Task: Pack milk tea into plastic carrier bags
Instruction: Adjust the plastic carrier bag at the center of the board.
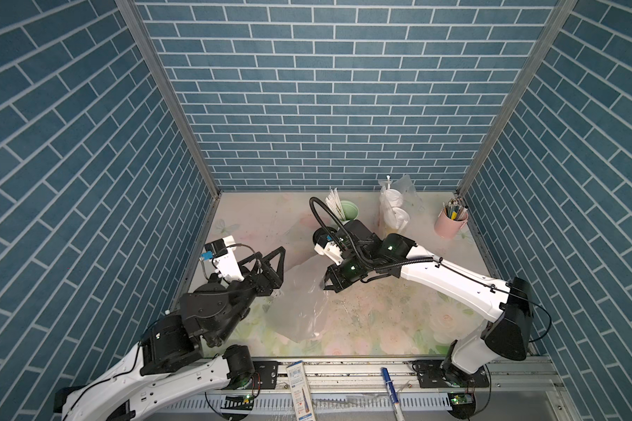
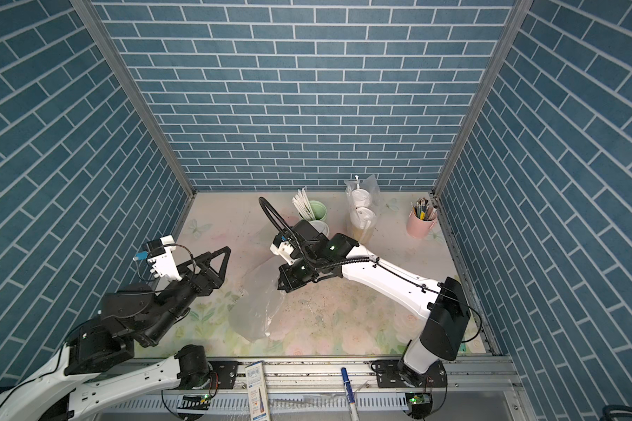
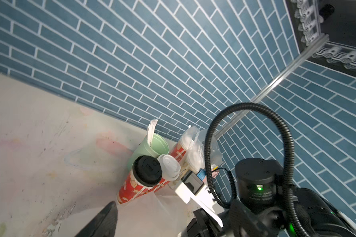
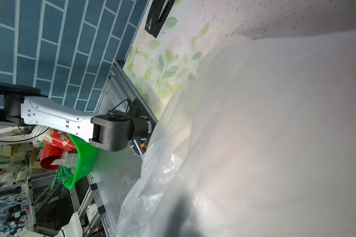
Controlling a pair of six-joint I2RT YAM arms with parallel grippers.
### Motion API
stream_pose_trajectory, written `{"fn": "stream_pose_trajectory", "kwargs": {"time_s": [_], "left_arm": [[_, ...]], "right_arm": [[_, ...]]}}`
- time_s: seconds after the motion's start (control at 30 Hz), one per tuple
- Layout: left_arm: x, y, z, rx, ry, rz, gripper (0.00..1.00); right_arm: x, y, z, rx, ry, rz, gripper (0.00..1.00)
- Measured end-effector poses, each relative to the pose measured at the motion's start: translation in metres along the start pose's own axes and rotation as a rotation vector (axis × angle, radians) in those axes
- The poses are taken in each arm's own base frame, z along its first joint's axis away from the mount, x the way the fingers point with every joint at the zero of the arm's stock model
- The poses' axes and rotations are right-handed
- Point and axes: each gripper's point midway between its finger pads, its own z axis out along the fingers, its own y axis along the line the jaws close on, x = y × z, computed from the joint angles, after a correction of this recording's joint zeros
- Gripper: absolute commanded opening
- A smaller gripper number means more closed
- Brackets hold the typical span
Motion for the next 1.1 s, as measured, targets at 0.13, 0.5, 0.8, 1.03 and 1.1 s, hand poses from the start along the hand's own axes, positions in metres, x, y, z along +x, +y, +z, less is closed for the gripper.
{"fn": "stream_pose_trajectory", "kwargs": {"time_s": [0.13, 0.5, 0.8, 1.03, 1.1], "left_arm": [[-0.015, -0.034, -0.007, 0.090, 0.083, 0.159, 0.89], [0.058, -0.069, 0.024, 0.155, 0.463, 0.475, 0.90], [0.055, -0.040, 0.002, 0.097, 0.494, 0.525, 0.89], [0.083, -0.028, 0.006, 0.078, 0.576, 0.528, 0.89], [0.098, -0.019, 0.012, 0.047, 0.618, 0.532, 0.89]], "right_arm": [[-0.007, 0.014, -0.029, 0.033, -0.006, -0.084, 0.00], [-0.024, 0.036, -0.078, 0.096, -0.042, -0.244, 0.00], [-0.018, 0.023, -0.062, 0.120, 0.019, -0.225, 0.00], [-0.019, 0.022, -0.060, 0.117, 0.026, -0.223, 0.00], [-0.018, 0.022, -0.059, 0.117, 0.027, -0.222, 0.00]]}}
